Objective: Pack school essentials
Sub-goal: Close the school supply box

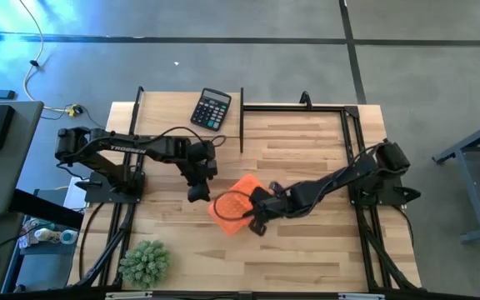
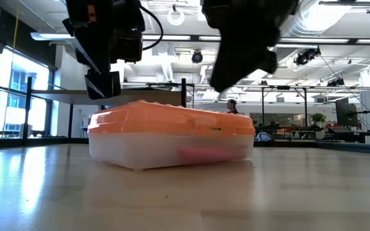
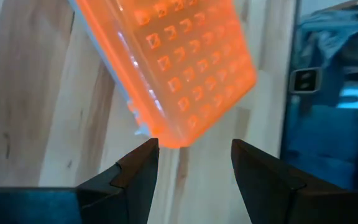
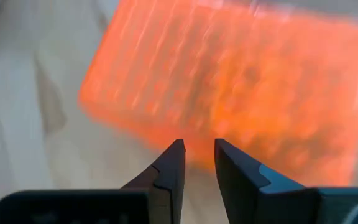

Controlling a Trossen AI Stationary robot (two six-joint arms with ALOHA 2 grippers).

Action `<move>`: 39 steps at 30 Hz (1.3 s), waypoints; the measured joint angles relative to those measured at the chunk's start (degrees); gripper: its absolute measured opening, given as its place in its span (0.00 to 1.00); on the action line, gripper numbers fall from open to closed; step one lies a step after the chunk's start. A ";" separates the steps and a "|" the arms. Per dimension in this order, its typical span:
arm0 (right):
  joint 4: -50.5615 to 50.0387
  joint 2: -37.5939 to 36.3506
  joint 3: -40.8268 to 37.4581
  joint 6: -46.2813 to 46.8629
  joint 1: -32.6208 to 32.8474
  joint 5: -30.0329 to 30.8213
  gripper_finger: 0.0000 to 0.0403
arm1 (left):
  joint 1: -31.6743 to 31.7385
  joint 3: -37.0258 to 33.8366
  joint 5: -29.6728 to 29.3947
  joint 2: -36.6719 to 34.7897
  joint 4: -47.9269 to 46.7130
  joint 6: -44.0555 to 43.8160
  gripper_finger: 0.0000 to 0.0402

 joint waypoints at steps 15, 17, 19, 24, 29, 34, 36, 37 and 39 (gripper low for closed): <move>-0.29 -2.14 0.02 -21.84 -13.80 -5.29 0.19 | -10.72 0.00 -20.43 0.00 -0.45 -5.88 0.47; -0.45 -2.14 0.02 -24.44 -14.91 -5.42 0.19 | -13.13 0.00 -22.48 0.00 -0.43 -8.40 0.47; -0.02 -1.98 0.02 -26.80 -16.02 -5.34 0.19 | -15.53 0.00 -23.87 0.00 -0.43 -11.26 0.47; 1.43 -1.82 0.02 -29.83 -19.10 -4.43 0.19 | -20.42 0.00 -27.29 0.00 -0.39 -19.55 0.47; 3.89 -1.82 0.02 -31.80 -22.64 -5.04 0.19 | -24.28 0.00 -29.24 0.00 -0.36 -29.31 0.47; 8.61 -1.25 0.02 -33.44 -25.69 -7.90 0.19 | -28.26 0.00 -33.53 0.04 0.65 -39.63 0.47; 10.27 -0.78 0.11 -34.68 -26.60 -8.67 0.19 | -29.83 0.02 -35.67 0.04 1.23 -42.52 0.47; 9.92 -0.75 0.10 -35.39 -26.98 -9.03 0.19 | -30.42 0.01 -36.51 0.04 1.42 -43.85 0.47; 10.69 -0.77 0.09 -36.73 -27.50 -9.75 0.19 | -31.42 -0.12 -37.76 0.04 2.74 -46.00 0.47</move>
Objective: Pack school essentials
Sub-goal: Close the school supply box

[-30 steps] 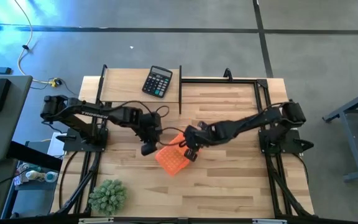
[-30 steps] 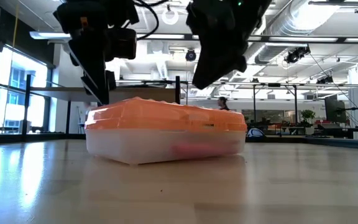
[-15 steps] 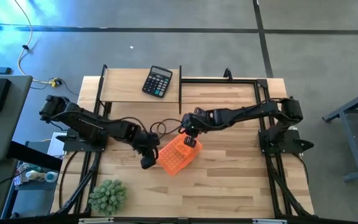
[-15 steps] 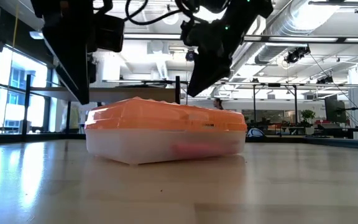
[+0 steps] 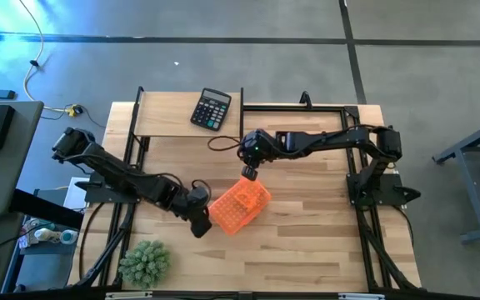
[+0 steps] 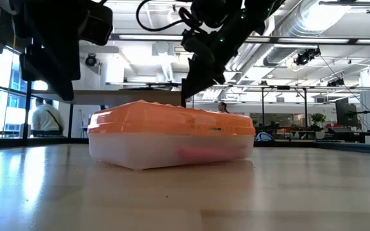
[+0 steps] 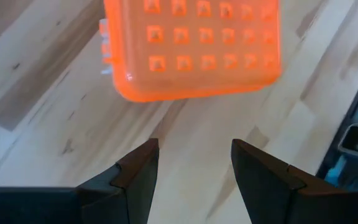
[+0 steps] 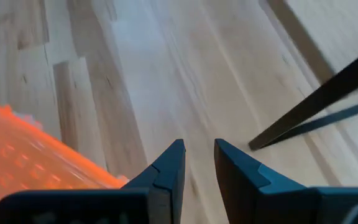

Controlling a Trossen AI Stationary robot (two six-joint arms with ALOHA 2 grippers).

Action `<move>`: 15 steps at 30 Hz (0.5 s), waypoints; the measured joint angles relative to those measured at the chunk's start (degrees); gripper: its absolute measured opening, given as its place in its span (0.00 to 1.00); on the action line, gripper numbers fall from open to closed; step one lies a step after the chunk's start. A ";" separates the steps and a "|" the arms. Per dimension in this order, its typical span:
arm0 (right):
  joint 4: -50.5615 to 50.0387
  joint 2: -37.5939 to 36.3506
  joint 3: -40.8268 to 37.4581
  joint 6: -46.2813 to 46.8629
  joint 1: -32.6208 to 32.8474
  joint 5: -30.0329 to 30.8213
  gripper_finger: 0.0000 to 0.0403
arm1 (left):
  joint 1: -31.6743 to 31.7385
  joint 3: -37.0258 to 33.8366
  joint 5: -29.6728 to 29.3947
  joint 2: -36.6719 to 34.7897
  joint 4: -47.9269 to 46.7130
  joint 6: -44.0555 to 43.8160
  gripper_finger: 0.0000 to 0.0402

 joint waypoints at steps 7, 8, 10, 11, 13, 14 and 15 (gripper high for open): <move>0.76 0.78 0.02 -8.58 -0.10 -2.93 0.19 | -0.66 -0.31 0.27 3.49 4.13 -3.09 0.47; 0.26 1.06 -0.05 -9.18 -0.07 -3.08 0.19 | -0.66 -0.32 1.19 4.42 4.38 -3.70 0.47; 0.95 1.93 -0.08 -9.66 -0.05 -3.15 0.19 | -0.67 -0.36 2.58 6.31 5.63 -4.62 0.47; 0.72 2.16 -0.09 -9.76 -0.07 -3.18 0.19 | -0.85 -0.36 2.72 6.85 6.03 -5.30 0.47; 0.95 2.91 -0.09 -10.34 -0.07 -3.59 0.19 | -1.37 -0.36 2.65 7.51 6.79 -6.69 0.47; 0.80 3.35 -0.09 -10.82 -0.07 -3.72 0.19 | -1.53 -0.36 2.43 7.86 6.97 -7.09 0.47; 0.57 3.78 -0.09 -11.00 -0.07 -3.80 0.19 | -1.54 -0.36 2.31 8.15 6.87 -7.38 0.47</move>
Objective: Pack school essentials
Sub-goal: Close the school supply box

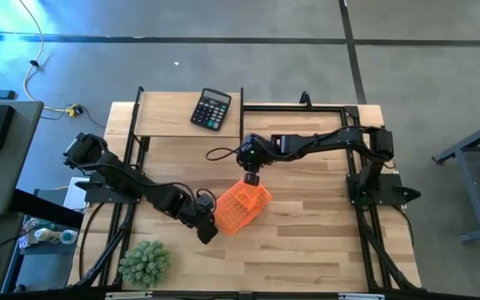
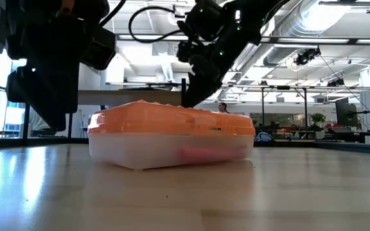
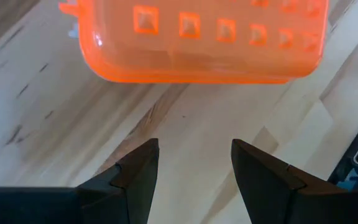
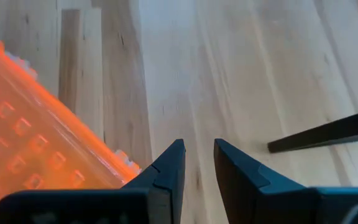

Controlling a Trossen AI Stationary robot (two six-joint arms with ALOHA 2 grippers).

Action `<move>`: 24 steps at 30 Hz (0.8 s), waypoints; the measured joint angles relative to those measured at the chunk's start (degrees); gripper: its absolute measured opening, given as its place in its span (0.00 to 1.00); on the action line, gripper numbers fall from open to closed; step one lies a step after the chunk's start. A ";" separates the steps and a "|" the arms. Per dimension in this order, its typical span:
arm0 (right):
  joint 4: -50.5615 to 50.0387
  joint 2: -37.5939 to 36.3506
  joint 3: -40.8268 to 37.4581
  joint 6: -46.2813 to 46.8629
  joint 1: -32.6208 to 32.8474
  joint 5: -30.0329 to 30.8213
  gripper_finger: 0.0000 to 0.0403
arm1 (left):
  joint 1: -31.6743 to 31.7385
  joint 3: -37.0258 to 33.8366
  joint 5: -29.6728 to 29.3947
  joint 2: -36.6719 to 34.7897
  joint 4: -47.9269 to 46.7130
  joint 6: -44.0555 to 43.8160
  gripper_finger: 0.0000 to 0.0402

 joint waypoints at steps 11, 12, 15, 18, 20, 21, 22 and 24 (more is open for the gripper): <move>-6.31 2.67 0.00 0.66 0.14 -1.52 0.19 | 2.47 0.00 -0.26 3.40 -0.21 -0.13 0.47; -7.19 2.68 0.00 1.36 0.23 -1.52 0.19 | 2.65 0.00 -0.26 3.41 -0.22 0.00 0.47; -8.49 2.71 0.00 2.96 0.48 -1.55 0.19 | 3.48 0.00 -0.59 3.39 -0.27 1.35 0.47; -10.12 2.71 0.00 4.32 0.94 -1.69 0.19 | 4.67 0.00 -0.76 3.37 -0.59 2.92 0.47; -11.57 2.71 0.00 5.46 1.38 -1.45 0.19 | 5.57 0.00 0.03 3.37 -0.94 4.02 0.47; -12.37 2.71 0.00 5.78 1.58 -1.42 0.19 | 6.00 0.00 0.20 3.37 -1.22 4.43 0.47; -12.97 2.71 0.00 6.06 1.80 -1.45 0.19 | 6.42 0.00 0.25 3.35 -1.69 4.76 0.47; -14.04 2.71 0.00 6.76 2.25 -1.23 0.19 | 7.18 0.00 0.90 3.34 -2.28 5.59 0.47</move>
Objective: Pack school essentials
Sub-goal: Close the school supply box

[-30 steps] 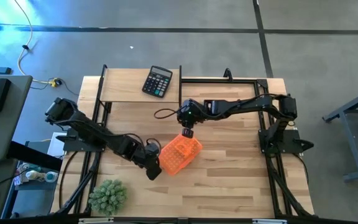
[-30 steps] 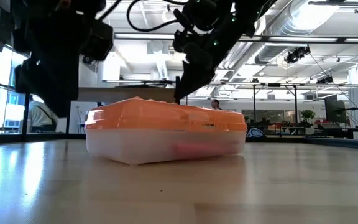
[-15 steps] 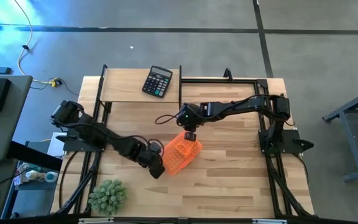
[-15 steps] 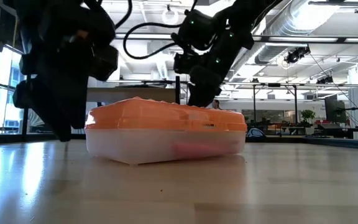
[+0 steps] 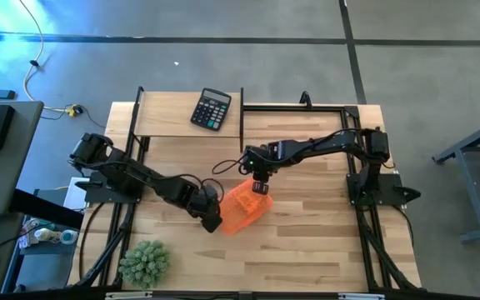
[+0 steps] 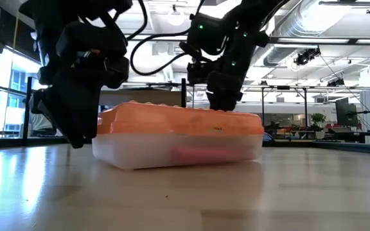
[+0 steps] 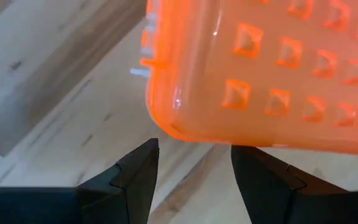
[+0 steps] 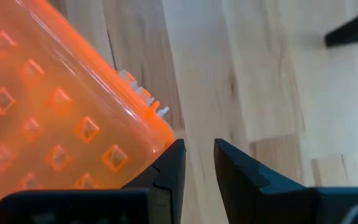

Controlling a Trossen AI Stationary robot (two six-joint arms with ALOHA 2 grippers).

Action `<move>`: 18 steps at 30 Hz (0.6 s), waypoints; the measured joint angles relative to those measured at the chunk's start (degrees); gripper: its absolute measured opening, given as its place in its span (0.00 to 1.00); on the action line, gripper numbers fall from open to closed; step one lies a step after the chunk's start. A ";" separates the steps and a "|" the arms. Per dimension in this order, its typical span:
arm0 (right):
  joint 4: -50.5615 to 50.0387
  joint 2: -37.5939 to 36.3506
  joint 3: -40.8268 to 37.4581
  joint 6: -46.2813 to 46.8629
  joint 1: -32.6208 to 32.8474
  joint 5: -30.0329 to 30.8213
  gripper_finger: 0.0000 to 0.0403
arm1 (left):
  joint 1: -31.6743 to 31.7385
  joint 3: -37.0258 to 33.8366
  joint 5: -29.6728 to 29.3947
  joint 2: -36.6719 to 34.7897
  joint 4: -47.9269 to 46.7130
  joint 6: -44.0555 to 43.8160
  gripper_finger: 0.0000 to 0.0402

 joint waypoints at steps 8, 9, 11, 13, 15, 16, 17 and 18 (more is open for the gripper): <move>-4.71 0.00 0.00 4.29 1.46 0.50 0.19 | 2.27 0.00 0.59 -0.36 -1.45 4.12 0.47; -5.07 0.00 0.00 5.21 1.61 0.52 0.19 | 2.63 0.00 0.64 -0.36 -1.44 4.75 0.47; -5.93 0.00 0.00 6.79 1.97 0.56 0.19 | 3.45 0.00 0.70 -0.36 -1.46 5.70 0.47; -6.68 0.00 0.00 8.15 2.41 0.54 0.19 | 4.36 0.00 0.89 -0.36 -1.54 7.07 0.47; -7.00 0.00 0.00 9.62 2.87 0.36 0.19 | 5.42 0.00 1.20 -0.36 -1.51 8.53 0.47; -7.30 0.00 0.00 10.33 3.11 0.28 0.19 | 6.03 0.00 1.29 -0.36 -1.50 9.31 0.47; -7.58 0.00 0.00 11.06 3.35 0.14 0.19 | 6.62 0.00 1.38 -0.36 -1.48 10.11 0.47; -7.73 0.00 0.00 11.79 3.58 0.11 0.19 | 7.26 0.00 1.40 -0.36 -1.46 10.87 0.47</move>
